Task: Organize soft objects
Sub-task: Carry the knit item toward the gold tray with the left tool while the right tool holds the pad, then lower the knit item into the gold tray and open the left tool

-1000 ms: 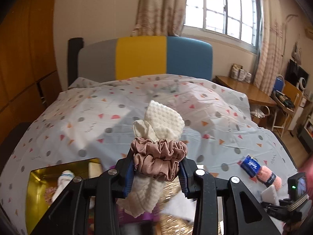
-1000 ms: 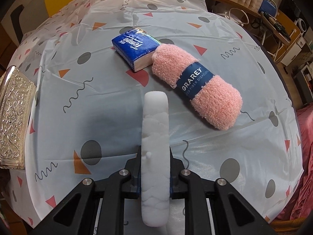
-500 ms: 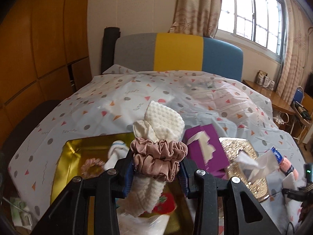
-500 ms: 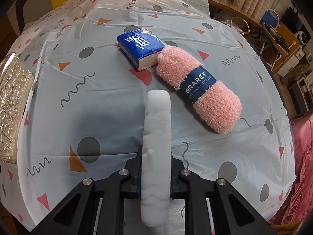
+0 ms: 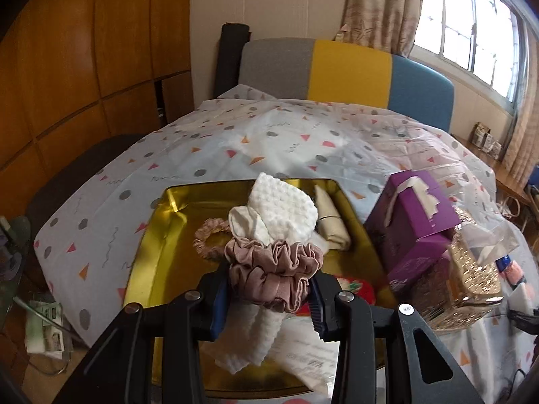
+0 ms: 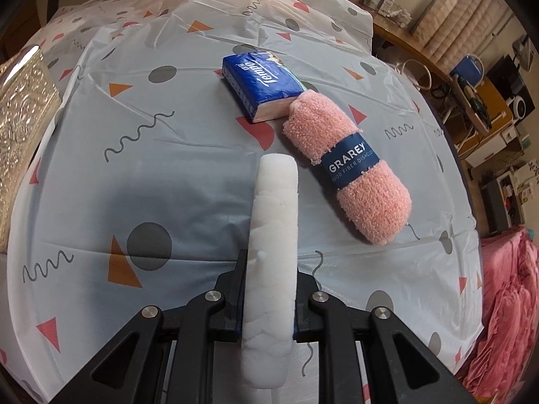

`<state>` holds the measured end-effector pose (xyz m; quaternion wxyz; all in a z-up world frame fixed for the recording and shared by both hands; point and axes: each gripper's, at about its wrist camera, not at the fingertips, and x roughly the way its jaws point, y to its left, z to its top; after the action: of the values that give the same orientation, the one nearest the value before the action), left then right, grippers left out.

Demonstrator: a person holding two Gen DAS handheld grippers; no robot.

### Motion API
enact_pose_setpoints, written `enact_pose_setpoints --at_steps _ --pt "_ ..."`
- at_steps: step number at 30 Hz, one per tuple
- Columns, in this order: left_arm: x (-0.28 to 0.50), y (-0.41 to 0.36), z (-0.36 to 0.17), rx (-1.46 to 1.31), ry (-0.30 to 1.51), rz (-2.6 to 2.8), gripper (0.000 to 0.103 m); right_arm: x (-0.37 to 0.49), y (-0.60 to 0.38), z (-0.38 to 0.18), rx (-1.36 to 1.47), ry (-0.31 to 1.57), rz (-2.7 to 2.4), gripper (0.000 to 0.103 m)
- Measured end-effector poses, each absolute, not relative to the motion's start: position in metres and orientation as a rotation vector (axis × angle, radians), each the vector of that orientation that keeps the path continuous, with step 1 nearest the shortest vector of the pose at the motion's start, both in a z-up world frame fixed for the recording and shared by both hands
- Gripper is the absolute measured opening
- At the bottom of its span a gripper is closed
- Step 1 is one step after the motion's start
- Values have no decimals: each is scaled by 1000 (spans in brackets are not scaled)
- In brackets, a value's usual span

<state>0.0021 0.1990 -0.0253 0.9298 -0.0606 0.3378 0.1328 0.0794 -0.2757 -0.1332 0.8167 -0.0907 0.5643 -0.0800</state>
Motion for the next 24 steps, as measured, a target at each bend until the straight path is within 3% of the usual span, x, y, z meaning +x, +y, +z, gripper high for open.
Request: enact_pose_setpoints --at_steps 8,24 --pt "-13 233 -44 -130 731 367 40 70 -244 -136 -382 1159 -187 17" --pt "9 285 -65 -332 859 331 40 70 -246 -135 -381 1147 -188 17"
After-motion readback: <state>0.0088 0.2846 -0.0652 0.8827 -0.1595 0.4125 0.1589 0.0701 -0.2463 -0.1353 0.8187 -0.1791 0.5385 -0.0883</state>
